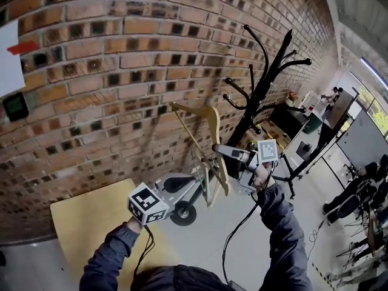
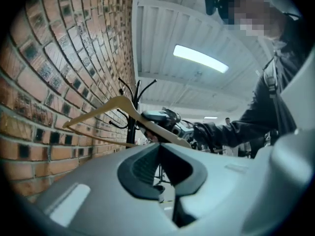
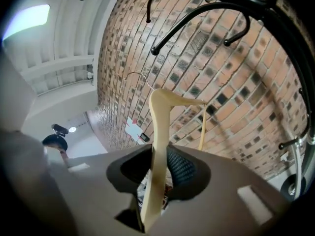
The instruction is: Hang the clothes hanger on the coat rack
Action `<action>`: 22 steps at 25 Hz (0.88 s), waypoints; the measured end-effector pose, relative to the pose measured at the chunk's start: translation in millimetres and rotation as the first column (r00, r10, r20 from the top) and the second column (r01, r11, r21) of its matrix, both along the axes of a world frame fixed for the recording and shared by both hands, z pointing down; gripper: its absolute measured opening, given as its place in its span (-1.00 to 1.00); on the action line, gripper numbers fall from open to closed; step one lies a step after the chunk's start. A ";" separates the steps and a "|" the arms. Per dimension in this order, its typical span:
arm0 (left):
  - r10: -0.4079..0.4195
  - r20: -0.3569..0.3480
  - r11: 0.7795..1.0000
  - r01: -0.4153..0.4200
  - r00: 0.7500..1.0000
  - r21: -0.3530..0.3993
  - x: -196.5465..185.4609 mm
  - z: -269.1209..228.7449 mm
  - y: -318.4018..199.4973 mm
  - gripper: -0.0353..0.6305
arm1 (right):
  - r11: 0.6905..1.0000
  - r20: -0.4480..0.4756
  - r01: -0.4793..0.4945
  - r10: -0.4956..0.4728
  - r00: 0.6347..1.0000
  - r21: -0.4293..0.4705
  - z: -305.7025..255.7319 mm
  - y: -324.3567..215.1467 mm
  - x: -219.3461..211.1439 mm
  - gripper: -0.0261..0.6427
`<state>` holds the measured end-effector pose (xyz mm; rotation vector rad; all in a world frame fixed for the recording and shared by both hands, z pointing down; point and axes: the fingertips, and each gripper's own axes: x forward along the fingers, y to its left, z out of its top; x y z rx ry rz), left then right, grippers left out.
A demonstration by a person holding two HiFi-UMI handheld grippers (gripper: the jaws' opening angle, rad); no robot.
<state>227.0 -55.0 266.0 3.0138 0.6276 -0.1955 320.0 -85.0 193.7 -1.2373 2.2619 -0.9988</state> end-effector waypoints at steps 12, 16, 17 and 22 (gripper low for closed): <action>-0.064 0.002 0.998 0.064 0.998 -0.015 33.8 -2.4 -26.0 -0.89 | 0.999 0.175 0.016 -0.021 0.984 0.033 -50.5 -13.1 46.1 -0.61; -0.046 0.002 0.999 0.046 0.999 -0.022 39.0 -0.5 -16.8 -0.89 | 0.998 0.275 -0.039 0.026 0.961 0.043 -57.2 -12.9 63.1 -0.61; -0.041 0.004 0.999 0.041 0.999 -0.022 40.5 0.9 -14.3 -0.89 | 0.998 0.299 -0.034 0.018 0.954 0.045 -58.6 -14.3 61.2 -0.61; -0.025 0.015 0.999 0.025 1.000 -0.024 45.2 1.9 -2.6 -0.89 | 0.996 0.307 0.047 -0.066 0.949 0.069 -66.7 -18.1 24.4 -0.62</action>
